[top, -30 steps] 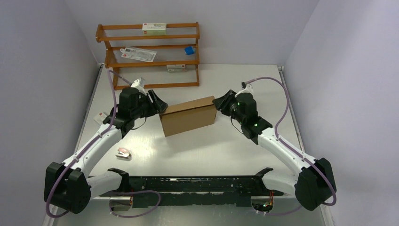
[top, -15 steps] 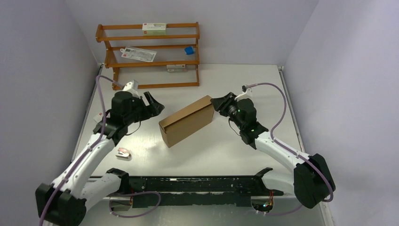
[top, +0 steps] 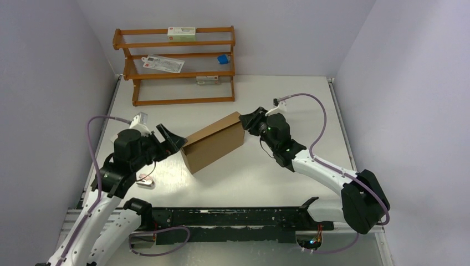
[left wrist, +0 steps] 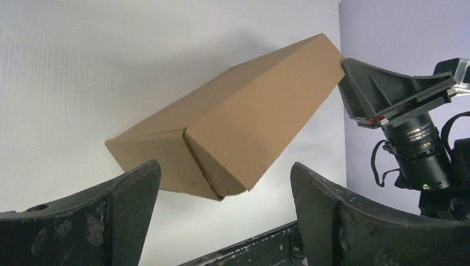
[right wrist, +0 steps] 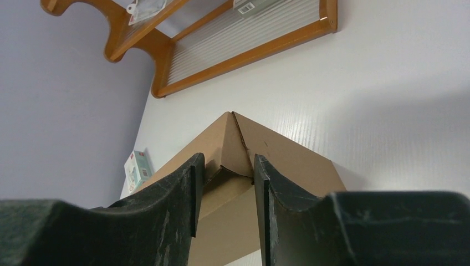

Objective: Fold the paper box

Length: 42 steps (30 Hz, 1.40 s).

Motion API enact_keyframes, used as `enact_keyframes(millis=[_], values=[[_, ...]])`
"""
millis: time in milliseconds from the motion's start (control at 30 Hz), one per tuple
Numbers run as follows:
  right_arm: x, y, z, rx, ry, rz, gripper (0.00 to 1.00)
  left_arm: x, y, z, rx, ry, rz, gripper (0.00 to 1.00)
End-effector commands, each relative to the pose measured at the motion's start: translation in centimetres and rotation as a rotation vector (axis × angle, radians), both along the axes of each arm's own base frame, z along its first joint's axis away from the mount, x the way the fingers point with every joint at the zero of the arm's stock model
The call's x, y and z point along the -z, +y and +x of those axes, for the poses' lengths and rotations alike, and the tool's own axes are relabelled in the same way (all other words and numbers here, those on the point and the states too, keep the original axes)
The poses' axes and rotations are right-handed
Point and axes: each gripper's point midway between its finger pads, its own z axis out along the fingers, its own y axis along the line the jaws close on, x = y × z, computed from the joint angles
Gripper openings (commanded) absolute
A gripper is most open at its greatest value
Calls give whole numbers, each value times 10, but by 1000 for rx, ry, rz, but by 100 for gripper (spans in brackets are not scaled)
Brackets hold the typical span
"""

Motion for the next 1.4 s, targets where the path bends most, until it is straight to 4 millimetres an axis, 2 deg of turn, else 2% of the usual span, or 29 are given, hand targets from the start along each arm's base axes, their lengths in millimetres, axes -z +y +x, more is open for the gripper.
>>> enact_keyframes(millis=[0, 100, 200, 300, 467, 567, 633, 733, 833, 933, 1033, 1133, 1367], values=[[67, -10, -17, -1, 159, -189, 42, 14, 6, -12, -69, 88, -54, 91], [68, -8, -18, -1, 162, -192, 42, 32, -1, -15, -53, 144, -94, 91], [70, -9, -19, 5, 163, -198, 42, 53, -13, -20, -17, 206, -153, 87], [72, -8, -21, 2, 166, -203, 42, 69, -15, -21, -22, 233, -173, 81], [78, -11, -26, -2, 178, -216, 43, 68, -6, -5, -71, 154, -133, 66], [78, -14, -30, -6, 183, -220, 43, 66, -7, 5, -60, 117, -111, 60], [72, -16, -31, -9, 172, -225, 44, 56, -13, 10, -19, 85, -105, 61], [56, -19, -30, -20, 144, -223, 50, 33, -16, 16, 27, 24, -71, 73], [37, -23, -25, -24, 116, -207, 57, 13, -8, 19, 12, -24, -15, 82], [18, -25, -17, -49, 86, -179, 61, -3, 3, 19, -27, -76, 25, 85], [8, -21, -11, -99, 77, -158, 62, -7, 18, 20, -107, -107, 47, 88], [3, -13, -6, -153, 71, -131, 62, -7, 24, 25, -152, -118, 49, 91], [13, -1, -1, -224, 118, -77, 59, 3, 21, 50, -181, -101, 53, 90]])
